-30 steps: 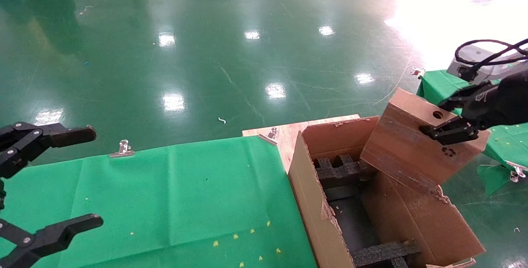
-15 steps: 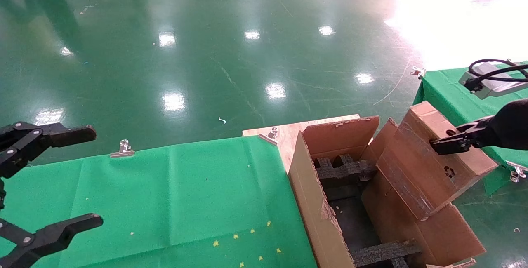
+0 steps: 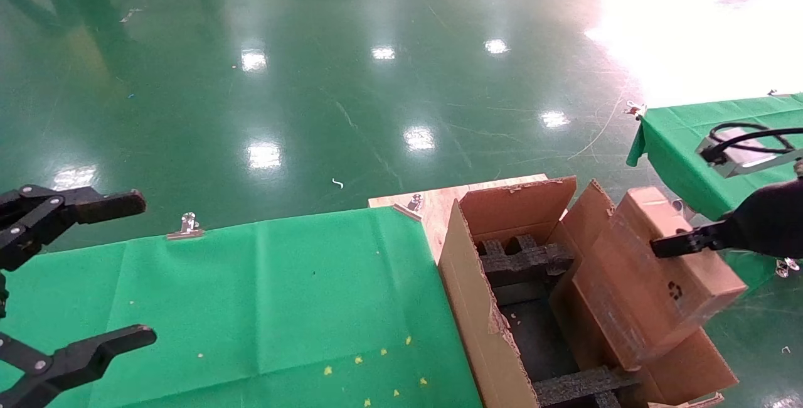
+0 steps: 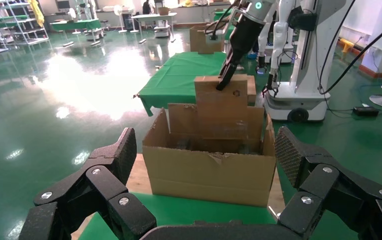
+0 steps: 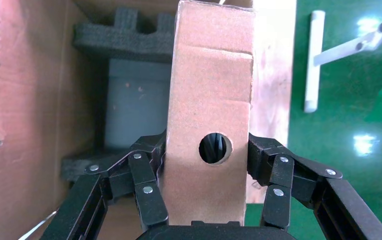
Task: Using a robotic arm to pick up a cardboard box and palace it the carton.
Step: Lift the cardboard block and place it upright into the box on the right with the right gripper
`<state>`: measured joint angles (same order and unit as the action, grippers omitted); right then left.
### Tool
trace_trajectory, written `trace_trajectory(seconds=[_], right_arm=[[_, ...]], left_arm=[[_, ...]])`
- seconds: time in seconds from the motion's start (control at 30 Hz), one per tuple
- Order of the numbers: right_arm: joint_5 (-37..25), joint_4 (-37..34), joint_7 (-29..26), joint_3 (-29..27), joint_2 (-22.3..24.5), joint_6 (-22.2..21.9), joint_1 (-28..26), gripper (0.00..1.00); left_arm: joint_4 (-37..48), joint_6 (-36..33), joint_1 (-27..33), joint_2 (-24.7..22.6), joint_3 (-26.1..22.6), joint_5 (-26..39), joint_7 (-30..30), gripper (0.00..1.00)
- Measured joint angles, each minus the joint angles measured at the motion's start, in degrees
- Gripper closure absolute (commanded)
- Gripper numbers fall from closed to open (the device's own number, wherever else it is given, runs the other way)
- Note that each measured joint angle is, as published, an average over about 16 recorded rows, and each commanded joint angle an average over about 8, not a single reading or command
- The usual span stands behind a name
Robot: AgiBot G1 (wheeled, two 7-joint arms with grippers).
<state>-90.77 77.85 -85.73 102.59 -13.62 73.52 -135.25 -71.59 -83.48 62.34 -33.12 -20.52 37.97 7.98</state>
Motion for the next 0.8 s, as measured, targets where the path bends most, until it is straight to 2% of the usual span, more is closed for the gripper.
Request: trace_trajectory(seconds=[0.27,0.8], right_arm=[[0.4,-0.1,-0.2,1.2,-0.3,-1.4,2.1,1.00],[-3.8,-0.2,-2.5,2.9,-1.3,-8.4,5.7,1.00]], left_arm=[[0.0,0.0,0.0,0.0,0.0,0.0,0.0,0.00],[0.0,0.0,0.0,0.0,0.0,0.0,0.0,0.00]])
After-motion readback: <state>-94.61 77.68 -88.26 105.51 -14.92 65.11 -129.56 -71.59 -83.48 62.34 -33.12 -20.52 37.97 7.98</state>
